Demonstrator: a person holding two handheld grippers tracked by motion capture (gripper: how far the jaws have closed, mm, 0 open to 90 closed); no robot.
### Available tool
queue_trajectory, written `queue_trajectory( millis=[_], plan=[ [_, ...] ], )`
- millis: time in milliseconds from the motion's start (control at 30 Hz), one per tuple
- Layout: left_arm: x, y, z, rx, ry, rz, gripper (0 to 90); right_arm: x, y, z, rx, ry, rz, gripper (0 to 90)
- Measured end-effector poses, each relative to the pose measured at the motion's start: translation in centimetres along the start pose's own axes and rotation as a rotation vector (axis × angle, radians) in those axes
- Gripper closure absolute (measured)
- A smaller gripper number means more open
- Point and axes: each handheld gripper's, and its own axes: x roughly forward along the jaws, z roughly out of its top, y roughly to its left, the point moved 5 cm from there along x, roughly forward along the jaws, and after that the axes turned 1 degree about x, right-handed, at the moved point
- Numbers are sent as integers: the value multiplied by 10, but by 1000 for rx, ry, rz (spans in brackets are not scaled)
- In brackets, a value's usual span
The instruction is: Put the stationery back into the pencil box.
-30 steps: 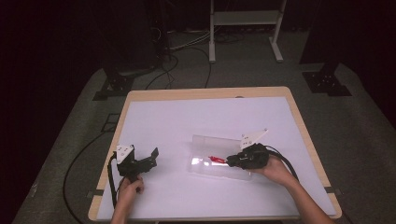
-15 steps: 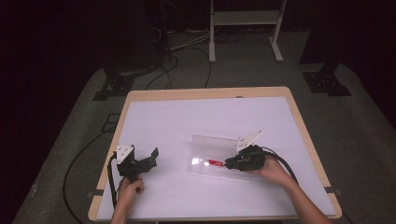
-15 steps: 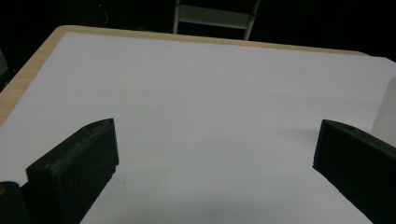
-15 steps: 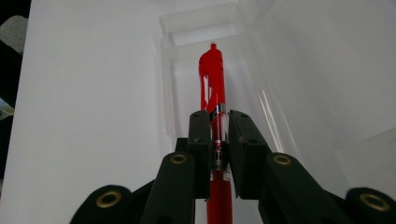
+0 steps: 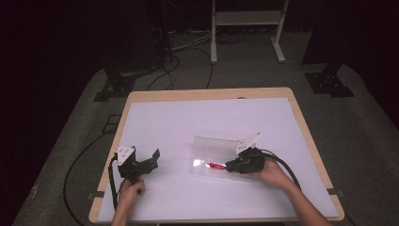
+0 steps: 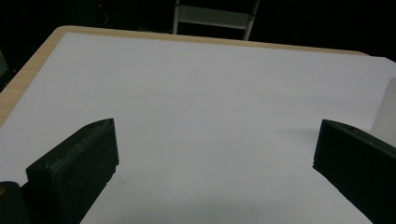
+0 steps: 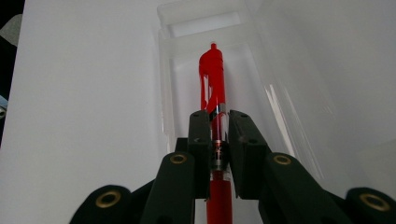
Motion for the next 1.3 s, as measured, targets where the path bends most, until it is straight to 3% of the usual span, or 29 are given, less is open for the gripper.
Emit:
queue_trajectory(
  millis=[567,833,1300],
  plan=[
    [0,0,0,4,0,-2,0,2,0,-1,2,7,-1,782],
    [0,0,0,2,-1,-3,0,-4,-3,1,22,-20,-8,702],
    [0,-1,0,7,1,-2,0,-37,5,1,35,-85,-2,595]
  ],
)
